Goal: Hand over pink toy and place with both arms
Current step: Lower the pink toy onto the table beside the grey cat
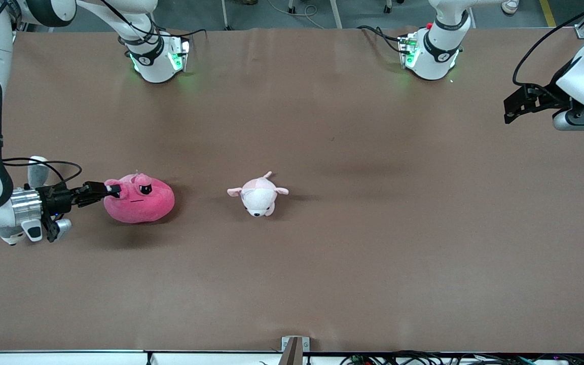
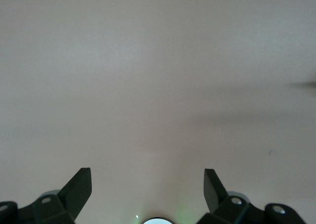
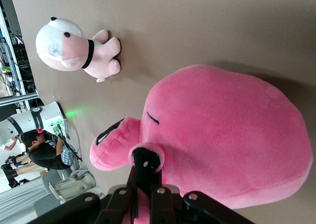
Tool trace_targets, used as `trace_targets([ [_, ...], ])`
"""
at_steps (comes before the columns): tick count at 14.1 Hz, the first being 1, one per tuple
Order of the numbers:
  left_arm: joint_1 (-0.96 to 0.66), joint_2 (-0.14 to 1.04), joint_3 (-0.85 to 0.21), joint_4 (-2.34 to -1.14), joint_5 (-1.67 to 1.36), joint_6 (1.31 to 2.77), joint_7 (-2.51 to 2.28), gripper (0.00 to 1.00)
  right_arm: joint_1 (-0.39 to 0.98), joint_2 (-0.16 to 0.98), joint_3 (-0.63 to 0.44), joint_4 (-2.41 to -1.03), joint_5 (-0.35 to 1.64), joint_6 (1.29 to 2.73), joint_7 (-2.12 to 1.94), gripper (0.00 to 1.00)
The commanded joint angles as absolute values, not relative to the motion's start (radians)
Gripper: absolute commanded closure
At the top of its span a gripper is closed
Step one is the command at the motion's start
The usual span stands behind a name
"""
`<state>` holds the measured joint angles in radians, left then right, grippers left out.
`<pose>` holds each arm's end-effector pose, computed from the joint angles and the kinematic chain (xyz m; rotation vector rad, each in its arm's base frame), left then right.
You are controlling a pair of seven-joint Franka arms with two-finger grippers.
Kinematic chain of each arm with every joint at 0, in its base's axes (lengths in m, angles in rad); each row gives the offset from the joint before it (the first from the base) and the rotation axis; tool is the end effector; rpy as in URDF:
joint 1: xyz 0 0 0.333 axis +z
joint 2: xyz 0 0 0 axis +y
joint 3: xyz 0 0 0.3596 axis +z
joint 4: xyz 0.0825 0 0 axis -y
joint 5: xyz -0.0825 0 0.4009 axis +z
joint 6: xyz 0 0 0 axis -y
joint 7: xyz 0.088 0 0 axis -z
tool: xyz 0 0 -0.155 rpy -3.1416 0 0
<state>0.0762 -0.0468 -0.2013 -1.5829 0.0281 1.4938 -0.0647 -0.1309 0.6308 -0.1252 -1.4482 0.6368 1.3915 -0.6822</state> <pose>0.5410 -0.0662 0.6334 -3.0983 0.0905 0.0612 0.6598 -0.0555 0.3000 -2.2820 -0.3595 0.4126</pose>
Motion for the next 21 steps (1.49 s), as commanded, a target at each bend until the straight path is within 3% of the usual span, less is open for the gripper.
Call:
trace_targets([
  [1, 0.075, -0.069, -0.199, -1.589, 0.012, 1.494, -0.049, 0.00, -0.155, 0.646, -0.104, -1.430, 0.652, 1.371, -0.706, 0.99],
  [14, 0.069, -0.038, -0.206, -1.566, 0.011, 1.509, -0.057, 0.00, -0.147, 0.681, -0.106, -1.431, 0.664, 1.422, -0.712, 0.90],
  [15, 0.069, -0.038, -0.206, -1.566, 0.011, 1.509, -0.054, 0.00, -0.147, 0.683, -0.106, -1.431, 0.666, 1.433, -0.712, 0.78],
  [17, 0.069, -0.038, -0.206, -1.568, 0.009, 1.509, -0.054, 0.00, -0.150, 0.683, -0.104, -1.430, 0.666, 1.443, -0.709, 0.00],
  [21, 0.071, -0.038, -0.206, -1.572, 0.009, 1.508, -0.052, 0.00, -0.158, 0.675, -0.107, -1.427, 0.664, 1.434, -0.670, 0.00],
])
